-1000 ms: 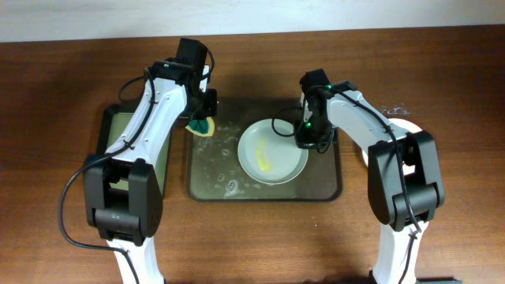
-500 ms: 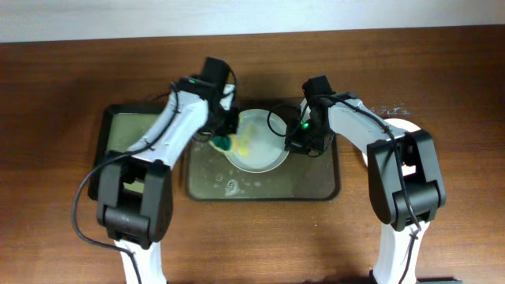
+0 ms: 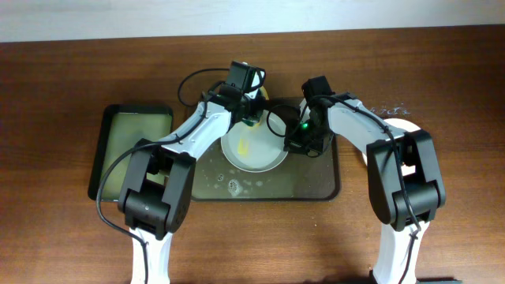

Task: Clean dirty plates on tray and stack at the side
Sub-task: 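Lower the sponge with the left gripper onto the held plate, then scrub the plate with the sponge while the right gripper holds it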

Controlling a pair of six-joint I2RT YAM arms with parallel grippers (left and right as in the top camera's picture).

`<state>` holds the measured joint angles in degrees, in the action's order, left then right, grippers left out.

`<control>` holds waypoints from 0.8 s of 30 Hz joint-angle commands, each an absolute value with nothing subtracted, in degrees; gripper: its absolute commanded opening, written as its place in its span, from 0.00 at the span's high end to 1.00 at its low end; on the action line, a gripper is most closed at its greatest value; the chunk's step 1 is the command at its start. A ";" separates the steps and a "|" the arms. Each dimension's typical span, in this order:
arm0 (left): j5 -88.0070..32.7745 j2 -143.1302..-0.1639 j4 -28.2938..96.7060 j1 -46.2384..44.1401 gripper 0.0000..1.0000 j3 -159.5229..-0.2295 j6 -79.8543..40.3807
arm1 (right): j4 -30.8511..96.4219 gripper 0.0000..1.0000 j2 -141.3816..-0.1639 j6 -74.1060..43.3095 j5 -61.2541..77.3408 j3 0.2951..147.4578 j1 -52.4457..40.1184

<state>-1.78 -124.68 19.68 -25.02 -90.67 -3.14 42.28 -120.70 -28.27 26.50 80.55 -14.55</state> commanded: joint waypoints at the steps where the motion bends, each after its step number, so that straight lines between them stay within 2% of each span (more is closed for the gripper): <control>1: 1.93 -127.31 18.48 -24.88 1.00 -90.89 -0.36 | 42.54 0.96 -122.96 -27.66 24.84 78.74 -15.75; 7: 1.91 -127.35 20.71 -24.88 1.00 -90.91 0.75 | 42.39 0.96 -122.96 -27.66 24.86 78.74 -15.79; 14: -0.27 -126.96 40.03 -25.02 1.00 -90.89 6.17 | 42.37 0.96 -122.96 -27.66 24.86 78.74 -15.79; 18: -6.17 -126.96 44.29 -25.04 1.00 -90.91 9.67 | 42.37 0.96 -122.96 -27.68 24.86 78.74 -15.79; 24: -6.66 -126.93 51.62 -23.31 1.00 -97.51 7.18 | 42.37 0.96 -122.96 -27.68 24.86 78.74 -15.79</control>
